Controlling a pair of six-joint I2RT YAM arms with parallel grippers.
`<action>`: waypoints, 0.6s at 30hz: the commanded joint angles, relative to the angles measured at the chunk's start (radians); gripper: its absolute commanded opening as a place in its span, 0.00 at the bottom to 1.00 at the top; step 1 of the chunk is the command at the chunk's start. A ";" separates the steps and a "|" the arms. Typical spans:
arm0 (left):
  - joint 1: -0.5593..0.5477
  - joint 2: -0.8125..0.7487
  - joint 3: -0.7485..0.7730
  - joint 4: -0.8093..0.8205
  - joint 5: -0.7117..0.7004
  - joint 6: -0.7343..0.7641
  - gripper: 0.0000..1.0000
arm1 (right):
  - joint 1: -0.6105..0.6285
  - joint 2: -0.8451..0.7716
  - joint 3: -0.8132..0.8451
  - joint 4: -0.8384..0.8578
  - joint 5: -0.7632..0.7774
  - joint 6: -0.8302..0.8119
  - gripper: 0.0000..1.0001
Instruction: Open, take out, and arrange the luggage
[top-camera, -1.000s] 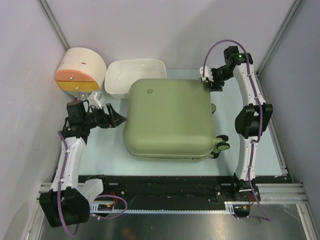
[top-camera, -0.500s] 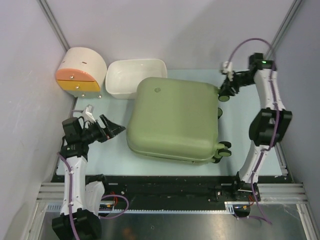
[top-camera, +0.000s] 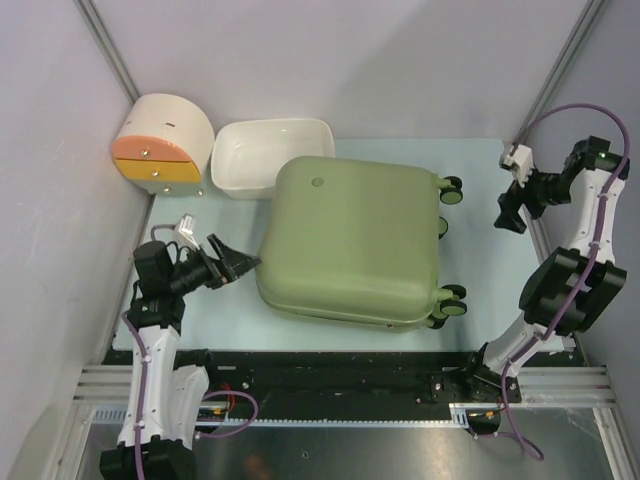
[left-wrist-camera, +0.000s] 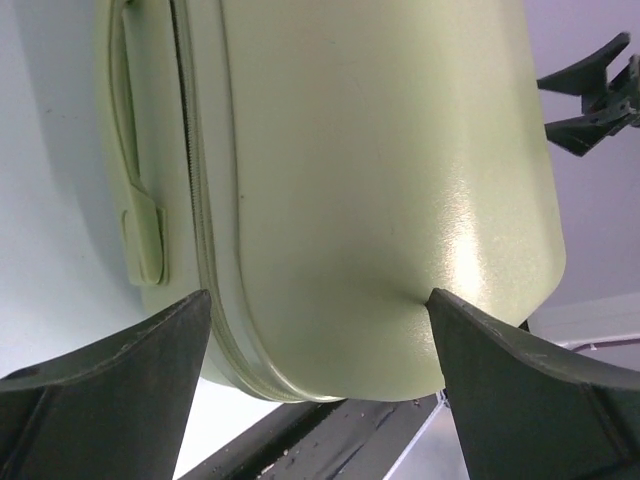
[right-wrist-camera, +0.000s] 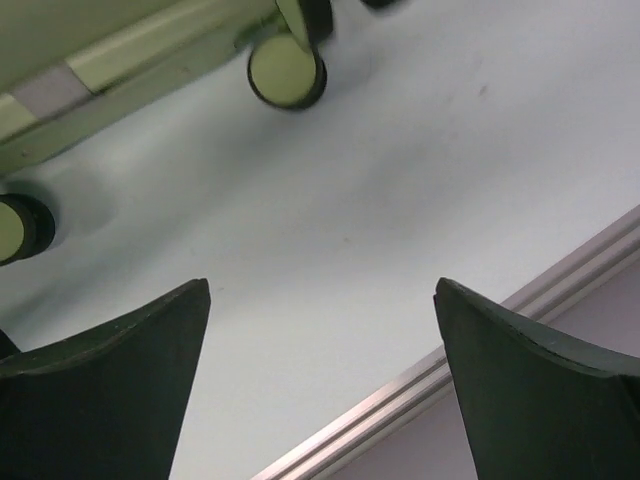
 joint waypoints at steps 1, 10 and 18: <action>-0.016 -0.023 0.012 0.017 0.098 -0.002 0.95 | 0.104 -0.108 0.072 -0.079 -0.073 -0.049 1.00; 0.007 -0.144 0.089 0.015 0.214 -0.076 1.00 | 0.321 0.063 0.188 0.013 -0.033 -0.169 1.00; 0.007 -0.216 0.031 -0.013 0.256 -0.069 1.00 | 0.433 0.182 0.224 0.113 0.062 -0.261 1.00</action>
